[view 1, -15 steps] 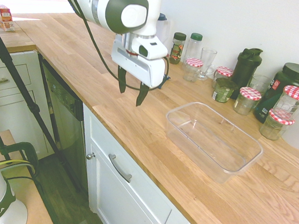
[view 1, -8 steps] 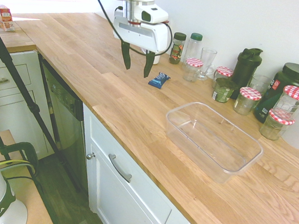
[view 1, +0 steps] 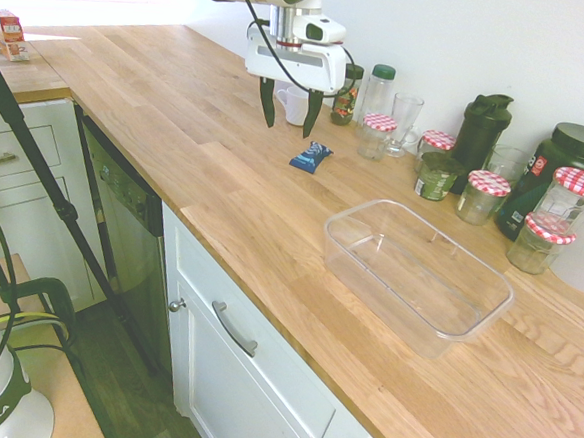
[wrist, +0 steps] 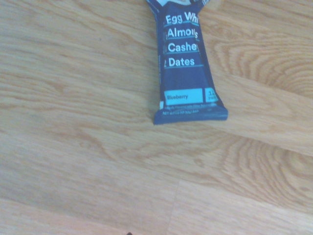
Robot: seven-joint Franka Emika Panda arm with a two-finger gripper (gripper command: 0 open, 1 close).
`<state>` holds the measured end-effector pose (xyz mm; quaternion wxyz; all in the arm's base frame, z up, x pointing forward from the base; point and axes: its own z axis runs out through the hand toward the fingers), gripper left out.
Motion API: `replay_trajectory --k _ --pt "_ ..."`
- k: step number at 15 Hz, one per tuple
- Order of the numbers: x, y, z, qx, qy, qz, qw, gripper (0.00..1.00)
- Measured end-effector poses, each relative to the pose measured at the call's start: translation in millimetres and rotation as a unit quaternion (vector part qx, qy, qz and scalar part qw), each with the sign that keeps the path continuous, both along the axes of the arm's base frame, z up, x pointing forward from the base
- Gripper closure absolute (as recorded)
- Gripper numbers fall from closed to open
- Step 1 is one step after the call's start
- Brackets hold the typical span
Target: Put the protein bar into the container
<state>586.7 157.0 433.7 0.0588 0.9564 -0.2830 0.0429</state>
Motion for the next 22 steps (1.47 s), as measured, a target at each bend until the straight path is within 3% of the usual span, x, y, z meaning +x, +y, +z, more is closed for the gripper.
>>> replay_trajectory --k 14,22 --pt "87 18 -57 -0.005 0.024 0.012 1.0 0.0" --pt "111 18 -83 0.01 0.027 0.017 0.999 0.0"
